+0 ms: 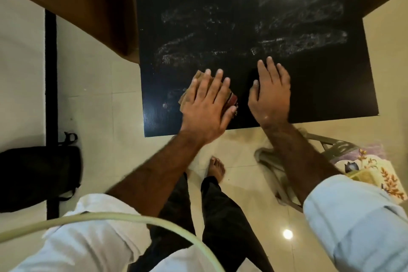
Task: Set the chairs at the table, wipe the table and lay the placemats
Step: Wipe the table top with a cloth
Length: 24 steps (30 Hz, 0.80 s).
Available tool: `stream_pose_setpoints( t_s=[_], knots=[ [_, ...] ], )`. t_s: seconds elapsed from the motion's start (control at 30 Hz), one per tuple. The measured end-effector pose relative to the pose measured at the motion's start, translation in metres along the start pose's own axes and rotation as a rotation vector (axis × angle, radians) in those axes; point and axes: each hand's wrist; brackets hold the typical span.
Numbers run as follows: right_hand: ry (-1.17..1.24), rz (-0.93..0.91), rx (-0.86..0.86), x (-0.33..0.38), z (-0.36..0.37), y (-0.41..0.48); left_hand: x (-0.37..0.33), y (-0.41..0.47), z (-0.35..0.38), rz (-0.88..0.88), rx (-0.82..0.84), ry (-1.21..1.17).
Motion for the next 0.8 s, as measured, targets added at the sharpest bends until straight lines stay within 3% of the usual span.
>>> stream_pose_setpoints(
  t_s=[0.13, 0.37, 0.47, 0.53, 0.6, 0.7, 0.8],
  knots=[
    [-0.067, -0.036, -0.016, -0.006, 0.014, 0.001, 0.011, 0.015, 0.006, -0.016, -0.009, 0.023],
    [-0.114, -0.011, -0.016, 0.001, 0.024, 0.0, 0.085, 0.063, -0.014, -0.226, -0.037, 0.06],
    [-0.137, 0.005, -0.031, 0.0, 0.024, 0.001, 0.062, 0.056, -0.011, -0.101, -0.015, 0.05],
    [-0.126, 0.003, -0.032, 0.001, 0.024, -0.002, 0.05, 0.02, -0.001, 0.067, 0.046, 0.088],
    [-0.112, 0.0, -0.029, 0.001, 0.024, -0.003, 0.058, -0.021, 0.007, 0.121, 0.081, 0.098],
    [-0.111, -0.001, -0.026, 0.005, 0.025, -0.003, 0.096, -0.05, 0.005, -0.001, 0.102, 0.075],
    [-0.107, -0.006, -0.041, 0.007, 0.025, -0.004, 0.133, -0.017, -0.006, -0.164, 0.075, 0.073]
  ],
)
Point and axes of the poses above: each hand's wrist, its own y-axis towards the middle knuckle, its own z-axis out of the palm, x = y × z, and after that the axes turned 4 degrees about -z, right-handed
